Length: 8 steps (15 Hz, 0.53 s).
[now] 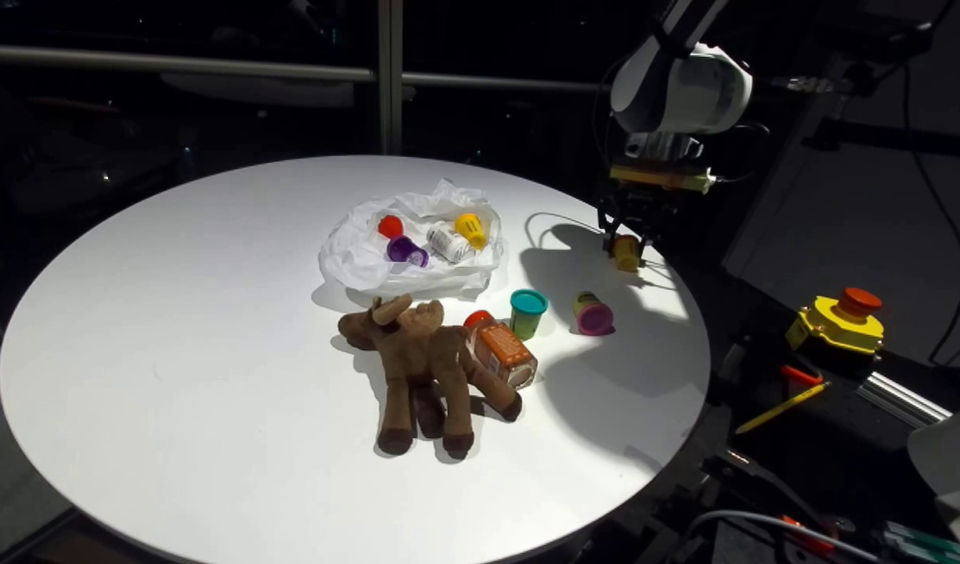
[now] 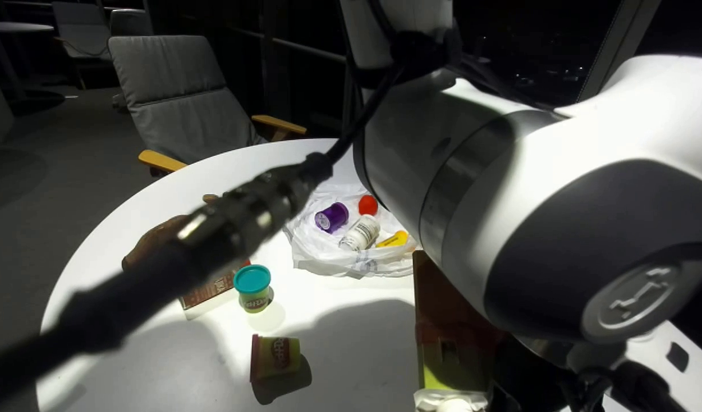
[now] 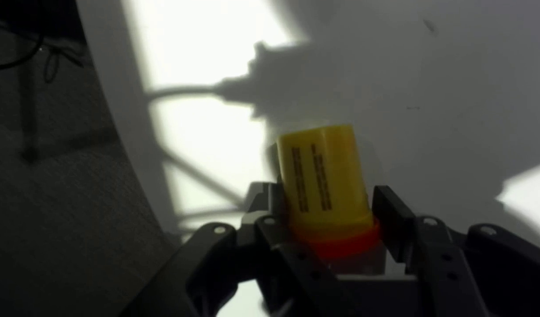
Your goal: Put the objects on the table in the plastic bag
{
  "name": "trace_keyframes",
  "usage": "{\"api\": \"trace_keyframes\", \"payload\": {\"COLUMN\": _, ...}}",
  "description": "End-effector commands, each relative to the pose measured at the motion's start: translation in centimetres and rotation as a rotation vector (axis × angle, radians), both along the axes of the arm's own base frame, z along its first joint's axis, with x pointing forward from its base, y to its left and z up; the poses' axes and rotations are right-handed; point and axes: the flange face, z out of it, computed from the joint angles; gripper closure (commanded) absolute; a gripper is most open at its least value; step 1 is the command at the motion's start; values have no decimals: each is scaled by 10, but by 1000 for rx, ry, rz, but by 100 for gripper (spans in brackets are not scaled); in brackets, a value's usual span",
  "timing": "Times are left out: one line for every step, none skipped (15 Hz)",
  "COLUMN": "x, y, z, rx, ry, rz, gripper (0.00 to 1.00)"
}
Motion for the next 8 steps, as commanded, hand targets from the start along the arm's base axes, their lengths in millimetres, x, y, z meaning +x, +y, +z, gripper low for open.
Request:
{"api": "trace_keyframes", "payload": {"x": 11, "y": 17, "z": 22, "rx": -44, "ry": -87, "rz": 39, "gripper": 72}}
{"api": "trace_keyframes", "payload": {"x": 23, "y": 26, "z": 37, "rx": -58, "ry": -132, "rz": 74, "gripper": 72}}
{"api": "trace_keyframes", "payload": {"x": 36, "y": 37, "z": 50, "rx": -77, "ry": -169, "rz": 122, "gripper": 72}}
{"api": "trace_keyframes", "payload": {"x": 47, "y": 48, "z": 64, "rx": -93, "ry": -199, "rz": 157, "gripper": 72}}
{"api": "trace_keyframes", "payload": {"x": 65, "y": 62, "z": 77, "rx": -105, "ry": -233, "rz": 194, "gripper": 72}}
{"api": "trace_keyframes", "payload": {"x": 77, "y": 77, "z": 92, "rx": -113, "ry": -268, "rz": 232, "gripper": 72}}
{"api": "trace_keyframes", "payload": {"x": 96, "y": 92, "z": 101, "rx": -129, "ry": -300, "rz": 272, "gripper": 72}}
{"api": "trace_keyframes", "payload": {"x": 111, "y": 107, "z": 112, "rx": -140, "ry": -339, "rz": 308, "gripper": 72}}
